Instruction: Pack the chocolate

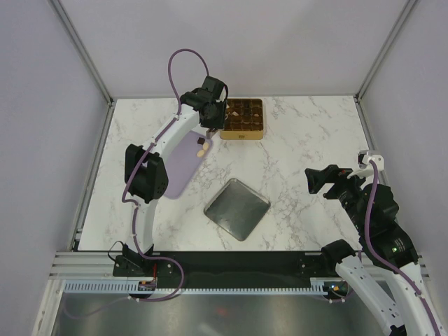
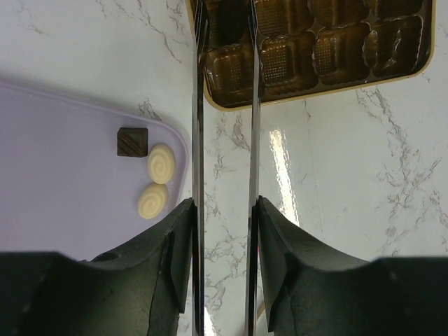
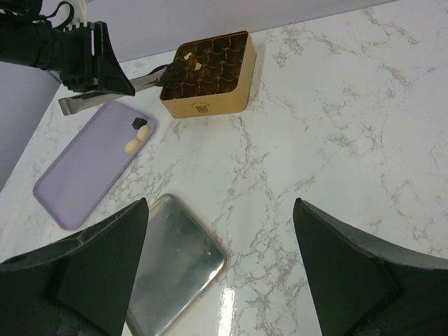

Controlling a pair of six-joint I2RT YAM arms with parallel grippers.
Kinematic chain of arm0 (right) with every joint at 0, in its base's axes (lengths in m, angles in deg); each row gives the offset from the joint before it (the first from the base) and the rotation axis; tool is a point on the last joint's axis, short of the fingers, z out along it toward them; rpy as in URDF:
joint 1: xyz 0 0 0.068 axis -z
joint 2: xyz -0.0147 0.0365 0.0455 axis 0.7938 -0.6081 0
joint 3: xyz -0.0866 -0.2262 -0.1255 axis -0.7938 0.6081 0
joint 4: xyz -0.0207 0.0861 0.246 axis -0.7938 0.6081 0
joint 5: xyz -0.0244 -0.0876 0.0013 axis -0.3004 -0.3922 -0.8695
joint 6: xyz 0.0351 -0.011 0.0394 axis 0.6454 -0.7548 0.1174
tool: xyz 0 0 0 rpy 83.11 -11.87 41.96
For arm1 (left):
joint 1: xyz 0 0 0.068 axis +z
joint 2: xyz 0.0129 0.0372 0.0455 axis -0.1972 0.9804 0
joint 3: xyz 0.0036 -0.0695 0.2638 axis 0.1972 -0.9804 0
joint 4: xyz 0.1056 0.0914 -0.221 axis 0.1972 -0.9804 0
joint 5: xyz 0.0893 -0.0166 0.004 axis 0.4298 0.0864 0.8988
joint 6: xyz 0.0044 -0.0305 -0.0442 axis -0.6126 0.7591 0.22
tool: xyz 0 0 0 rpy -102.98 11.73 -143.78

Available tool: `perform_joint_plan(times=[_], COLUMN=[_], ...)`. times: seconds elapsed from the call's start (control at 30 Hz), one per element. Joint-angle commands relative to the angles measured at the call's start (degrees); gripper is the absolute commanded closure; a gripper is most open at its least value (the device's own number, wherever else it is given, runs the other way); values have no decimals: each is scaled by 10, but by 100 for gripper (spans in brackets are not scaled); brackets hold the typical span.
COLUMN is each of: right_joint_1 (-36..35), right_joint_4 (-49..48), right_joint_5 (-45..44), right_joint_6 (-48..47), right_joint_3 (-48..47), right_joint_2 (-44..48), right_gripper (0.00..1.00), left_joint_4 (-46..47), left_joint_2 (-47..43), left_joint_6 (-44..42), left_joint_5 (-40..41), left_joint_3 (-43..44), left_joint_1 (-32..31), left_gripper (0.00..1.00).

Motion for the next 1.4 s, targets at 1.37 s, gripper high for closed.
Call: perform_joint_plan(times=[1.37], right_joint_1=[-2], right_joint_4=[17], right_joint_5=[-16], right_joint_6=[-5], right_joint_3=[-17], right_joint_2=[28], right_gripper=[7], left_joint_4=[36], left_joint_2=[-344], left_joint_6=[48], left_joint_5=[51], left_joint_3=[-410], left_joint_1=[-8], left_gripper=[50])
